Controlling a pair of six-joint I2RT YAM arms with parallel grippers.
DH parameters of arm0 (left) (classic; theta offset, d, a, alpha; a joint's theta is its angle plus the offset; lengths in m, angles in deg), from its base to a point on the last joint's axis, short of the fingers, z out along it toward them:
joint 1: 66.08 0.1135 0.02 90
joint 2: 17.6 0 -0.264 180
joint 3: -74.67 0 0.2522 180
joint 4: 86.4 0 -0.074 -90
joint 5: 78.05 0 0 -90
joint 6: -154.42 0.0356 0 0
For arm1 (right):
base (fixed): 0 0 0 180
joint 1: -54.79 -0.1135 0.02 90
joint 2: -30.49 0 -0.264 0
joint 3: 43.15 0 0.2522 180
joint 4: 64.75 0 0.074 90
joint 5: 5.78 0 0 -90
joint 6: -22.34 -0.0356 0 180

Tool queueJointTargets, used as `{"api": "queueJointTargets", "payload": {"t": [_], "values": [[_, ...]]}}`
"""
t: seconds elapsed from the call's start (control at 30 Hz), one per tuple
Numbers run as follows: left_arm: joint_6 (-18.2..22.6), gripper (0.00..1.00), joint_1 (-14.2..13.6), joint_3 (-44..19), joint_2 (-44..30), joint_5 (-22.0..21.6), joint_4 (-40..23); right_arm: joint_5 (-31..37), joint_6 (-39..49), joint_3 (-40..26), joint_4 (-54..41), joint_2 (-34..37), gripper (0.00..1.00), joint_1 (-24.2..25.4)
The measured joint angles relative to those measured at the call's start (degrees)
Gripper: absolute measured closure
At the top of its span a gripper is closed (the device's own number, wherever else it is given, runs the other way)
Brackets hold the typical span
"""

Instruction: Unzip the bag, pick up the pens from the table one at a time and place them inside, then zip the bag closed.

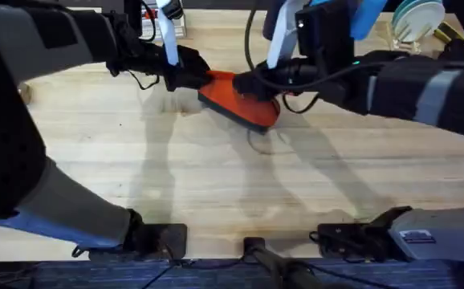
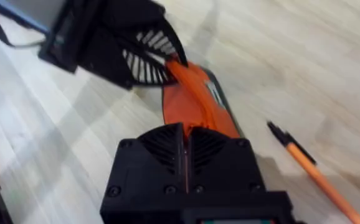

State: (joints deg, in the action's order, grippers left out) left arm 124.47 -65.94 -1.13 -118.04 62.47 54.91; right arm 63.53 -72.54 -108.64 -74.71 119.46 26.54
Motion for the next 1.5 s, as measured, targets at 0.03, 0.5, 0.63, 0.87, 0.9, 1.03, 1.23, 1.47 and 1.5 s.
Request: {"api": "queueJointTargets", "payload": {"t": [0.03,0.5,0.63,0.87,0.9,1.03,1.23,1.47,1.5], "values": [[0.0,0.958,0.0,0.0,0.0,0.0,0.0,0.0,-0.8,0.0,1.6,0.6,0.972,-0.3],[0.0,0.958,0.1,0.0,0.0,0.0,-0.1,0.8,-5.3,-3.4,9.0,7.2,0.972,-4.4],[0.0,0.958,0.2,0.0,0.0,-0.2,-0.1,1.0,-5.7,-4.2,9.4,8.2,0.972,-4.8],[0.0,0.958,0.2,0.0,0.0,-0.2,-0.1,1.2,-5.9,-4.3,9.4,8.3,0.972,-4.9],[0.0,0.958,0.2,0.0,0.0,-0.2,-0.1,1.2,-5.9,-4.4,9.1,8.3,0.972,-4.9],[0.0,0.958,0.2,0.0,0.0,-0.2,-0.1,1.2,-5.1,-6.5,4.4,8.3,0.798,-5.1],[0.0,0.958,0.1,0.0,0.0,-0.3,0.0,3.9,-0.7,-11.3,-8.5,5.5,0.158,-5.6],[0.0,0.958,0.1,0.0,0.0,-0.3,0.0,12.0,5.3,-12.2,-16.1,-3.4,0.005,-5.7],[0.0,0.958,0.1,0.0,0.0,-0.3,0.0,12.7,6.0,-12.2,-17.2,-4.5,0.005,-5.6]]}}
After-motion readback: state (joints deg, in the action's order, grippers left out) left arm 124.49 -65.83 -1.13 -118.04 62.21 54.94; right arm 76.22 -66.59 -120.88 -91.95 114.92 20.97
